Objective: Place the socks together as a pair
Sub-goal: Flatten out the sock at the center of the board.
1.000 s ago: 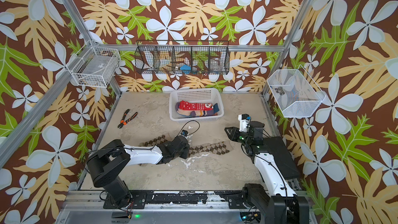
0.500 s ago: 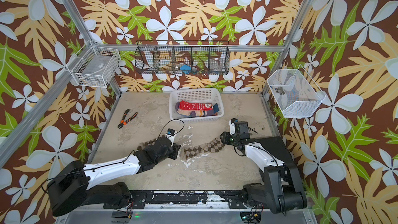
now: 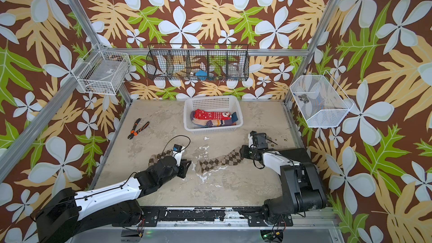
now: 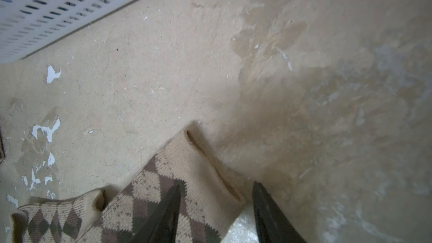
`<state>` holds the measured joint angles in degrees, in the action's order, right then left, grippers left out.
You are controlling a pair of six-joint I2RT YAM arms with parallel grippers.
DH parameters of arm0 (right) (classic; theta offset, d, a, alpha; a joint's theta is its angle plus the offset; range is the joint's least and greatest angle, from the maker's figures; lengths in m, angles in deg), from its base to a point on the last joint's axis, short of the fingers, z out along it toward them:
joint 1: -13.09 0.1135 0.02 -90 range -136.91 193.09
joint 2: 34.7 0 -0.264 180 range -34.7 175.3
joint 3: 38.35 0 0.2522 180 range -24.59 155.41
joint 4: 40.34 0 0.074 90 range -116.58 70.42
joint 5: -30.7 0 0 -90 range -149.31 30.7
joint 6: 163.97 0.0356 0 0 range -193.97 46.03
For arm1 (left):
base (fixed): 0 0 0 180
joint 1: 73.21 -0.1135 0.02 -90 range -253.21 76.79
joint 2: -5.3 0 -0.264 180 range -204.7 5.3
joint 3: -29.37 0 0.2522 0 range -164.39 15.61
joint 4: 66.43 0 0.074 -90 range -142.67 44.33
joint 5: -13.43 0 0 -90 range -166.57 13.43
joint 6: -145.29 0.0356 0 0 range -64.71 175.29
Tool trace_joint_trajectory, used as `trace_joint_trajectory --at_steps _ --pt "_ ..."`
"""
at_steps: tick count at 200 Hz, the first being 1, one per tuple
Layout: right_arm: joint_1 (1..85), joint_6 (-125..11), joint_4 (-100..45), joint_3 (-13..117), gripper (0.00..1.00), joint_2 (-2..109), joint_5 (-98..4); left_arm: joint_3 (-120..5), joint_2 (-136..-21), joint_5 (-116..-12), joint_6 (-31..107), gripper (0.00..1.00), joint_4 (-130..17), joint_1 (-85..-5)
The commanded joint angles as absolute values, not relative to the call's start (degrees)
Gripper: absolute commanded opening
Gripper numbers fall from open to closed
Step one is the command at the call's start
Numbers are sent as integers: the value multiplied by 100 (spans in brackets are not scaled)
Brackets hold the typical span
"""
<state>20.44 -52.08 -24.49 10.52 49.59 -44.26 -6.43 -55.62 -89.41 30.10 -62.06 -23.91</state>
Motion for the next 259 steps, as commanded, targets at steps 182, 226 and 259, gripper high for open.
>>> trace_joint_trajectory --at_steps 182,226,259 --pt "3974 -2552 -3741 1887 0 2247 -1961 -225 -3834 -9840 2471 32 -5922 -3225" --pt "3808 -2726 -3311 2306 0 2025 -1676 -233 -4017 -9727 2501 32 -6187 -3225" --pt "4191 -3095 -2759 2845 0 2195 -1588 -237 -4084 -9765 2475 32 -6294 -3225"
